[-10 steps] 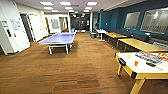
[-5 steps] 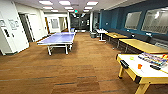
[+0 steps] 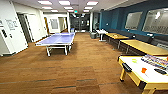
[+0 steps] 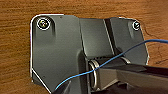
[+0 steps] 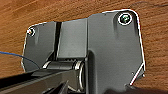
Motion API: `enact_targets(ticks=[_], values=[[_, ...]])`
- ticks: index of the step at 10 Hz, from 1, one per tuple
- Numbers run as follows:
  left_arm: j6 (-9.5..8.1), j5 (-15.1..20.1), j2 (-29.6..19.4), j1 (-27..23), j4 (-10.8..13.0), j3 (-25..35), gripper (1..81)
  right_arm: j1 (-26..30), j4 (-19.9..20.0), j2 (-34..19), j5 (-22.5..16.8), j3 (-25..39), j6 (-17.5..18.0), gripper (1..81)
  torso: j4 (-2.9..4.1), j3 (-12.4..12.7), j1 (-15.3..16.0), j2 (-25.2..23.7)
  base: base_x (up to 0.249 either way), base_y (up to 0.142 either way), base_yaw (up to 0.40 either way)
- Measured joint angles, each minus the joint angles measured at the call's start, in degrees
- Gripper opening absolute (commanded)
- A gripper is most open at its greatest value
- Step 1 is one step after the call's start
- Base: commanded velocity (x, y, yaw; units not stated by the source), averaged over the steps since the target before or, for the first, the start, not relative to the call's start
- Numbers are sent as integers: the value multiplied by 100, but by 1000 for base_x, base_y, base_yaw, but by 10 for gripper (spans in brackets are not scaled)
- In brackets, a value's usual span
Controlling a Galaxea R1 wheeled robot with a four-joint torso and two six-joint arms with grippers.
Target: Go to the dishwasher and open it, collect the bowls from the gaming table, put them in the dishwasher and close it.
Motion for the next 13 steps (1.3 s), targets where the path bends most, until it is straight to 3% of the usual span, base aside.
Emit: enact_targets(ticks=[5, 13], values=[[0, 0, 5, -18, 0, -2, 811, 0, -2, 13, 0, 11, 1, 811, 0, 0, 0, 0, 164, 0, 0], [0, 0, 35, -27, 0, 7, 811, -2, -2, -5, 2, -7, -2, 811, 0, -2, -6, 2, 0, 0, 0]])
